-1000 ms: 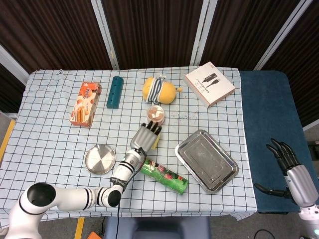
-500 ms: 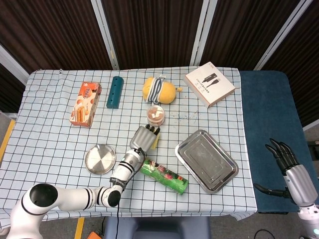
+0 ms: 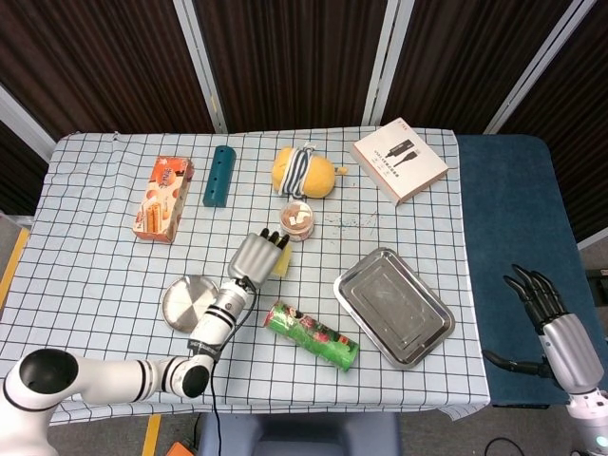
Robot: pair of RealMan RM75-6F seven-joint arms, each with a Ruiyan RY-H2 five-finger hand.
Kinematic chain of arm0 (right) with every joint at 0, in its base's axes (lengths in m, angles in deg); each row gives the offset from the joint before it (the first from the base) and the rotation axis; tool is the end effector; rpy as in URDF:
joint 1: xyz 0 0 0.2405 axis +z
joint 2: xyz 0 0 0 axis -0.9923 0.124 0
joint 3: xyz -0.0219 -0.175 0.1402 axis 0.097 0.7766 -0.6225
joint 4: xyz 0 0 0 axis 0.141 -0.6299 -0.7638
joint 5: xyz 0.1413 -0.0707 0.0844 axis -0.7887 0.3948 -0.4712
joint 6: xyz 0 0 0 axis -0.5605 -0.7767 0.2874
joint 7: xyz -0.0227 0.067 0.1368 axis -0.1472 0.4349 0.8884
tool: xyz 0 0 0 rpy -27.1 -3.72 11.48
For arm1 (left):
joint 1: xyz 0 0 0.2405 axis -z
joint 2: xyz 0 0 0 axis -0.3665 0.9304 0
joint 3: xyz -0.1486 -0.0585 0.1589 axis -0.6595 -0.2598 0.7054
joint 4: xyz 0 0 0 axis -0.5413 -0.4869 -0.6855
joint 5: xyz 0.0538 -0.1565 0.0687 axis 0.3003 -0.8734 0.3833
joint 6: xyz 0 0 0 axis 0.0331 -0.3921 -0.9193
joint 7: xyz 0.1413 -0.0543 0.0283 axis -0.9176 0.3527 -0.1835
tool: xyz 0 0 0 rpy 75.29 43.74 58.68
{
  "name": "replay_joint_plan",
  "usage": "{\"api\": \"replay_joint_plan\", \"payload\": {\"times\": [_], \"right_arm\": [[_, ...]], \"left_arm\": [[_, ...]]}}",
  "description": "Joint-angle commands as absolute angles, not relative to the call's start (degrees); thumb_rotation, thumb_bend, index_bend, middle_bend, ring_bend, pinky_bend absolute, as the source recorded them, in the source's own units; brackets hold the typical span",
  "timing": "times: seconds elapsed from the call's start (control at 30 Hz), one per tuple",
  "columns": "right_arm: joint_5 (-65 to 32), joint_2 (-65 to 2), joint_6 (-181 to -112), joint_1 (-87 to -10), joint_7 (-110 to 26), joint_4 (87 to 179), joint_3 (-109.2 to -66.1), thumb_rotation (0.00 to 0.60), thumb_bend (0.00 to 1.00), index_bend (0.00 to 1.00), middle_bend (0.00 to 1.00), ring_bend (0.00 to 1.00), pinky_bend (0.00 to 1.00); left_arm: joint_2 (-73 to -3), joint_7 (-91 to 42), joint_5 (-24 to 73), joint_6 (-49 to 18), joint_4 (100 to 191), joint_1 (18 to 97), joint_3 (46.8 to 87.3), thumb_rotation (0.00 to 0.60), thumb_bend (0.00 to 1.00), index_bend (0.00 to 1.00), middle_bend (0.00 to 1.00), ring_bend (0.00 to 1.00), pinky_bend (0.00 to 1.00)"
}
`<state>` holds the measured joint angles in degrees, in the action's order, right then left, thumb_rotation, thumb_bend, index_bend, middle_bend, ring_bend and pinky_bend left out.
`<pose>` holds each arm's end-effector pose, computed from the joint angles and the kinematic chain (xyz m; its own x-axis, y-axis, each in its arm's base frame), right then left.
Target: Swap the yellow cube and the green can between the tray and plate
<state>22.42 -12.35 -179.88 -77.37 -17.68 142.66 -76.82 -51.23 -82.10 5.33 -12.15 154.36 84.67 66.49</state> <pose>-0.2461 -0.1724 0.1871 0.0942 0.0283 0.9951 -0.9418 -0.3215 0.0983 -0.0392 0.3549 -0.0178 0.8236 -0.0096 0.5671 0.5030 -0.4496 -0.7381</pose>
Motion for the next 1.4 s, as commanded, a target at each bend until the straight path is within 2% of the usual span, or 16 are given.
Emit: {"api": "replay_joint_plan", "payload": {"times": [0.03,0.33,0.73,1.4], "right_arm": [[22.45,-12.34,-179.76,-77.31,-17.77,142.7,-76.77,0.6,0.1,0.0,0.0,0.0,0.01],[22.91,-12.48,-179.97,-77.36,-18.26,142.81,-76.49,0.6,0.1,0.0,0.0,0.0,0.01],[22.47,-12.64,-179.54,-77.23,-18.81,143.07,-76.58,0.6,0.1,0.0,0.0,0.0,0.01],[22.5,-12.75,-178.46,-76.82,-19.7,143.42,-76.3,0.6,0.1,0.0,0.0,0.0,0.01]], "left_arm": [[-46.35,-81.43,6.53,-15.86,159.42,81.38,68.09,0.6,0.46,0.4,0.52,0.55,0.68],[-38.36,-79.21,8.88,-21.98,168.46,73.38,73.87,0.6,0.45,0.4,0.53,0.55,0.7],[-36.15,-76.19,15.23,-26.59,172.53,65.78,78.72,0.6,0.45,0.4,0.53,0.55,0.7],[-37.94,-77.53,15.09,-27.46,171.51,60.07,78.84,0.6,0.45,0.39,0.51,0.54,0.7]]}}
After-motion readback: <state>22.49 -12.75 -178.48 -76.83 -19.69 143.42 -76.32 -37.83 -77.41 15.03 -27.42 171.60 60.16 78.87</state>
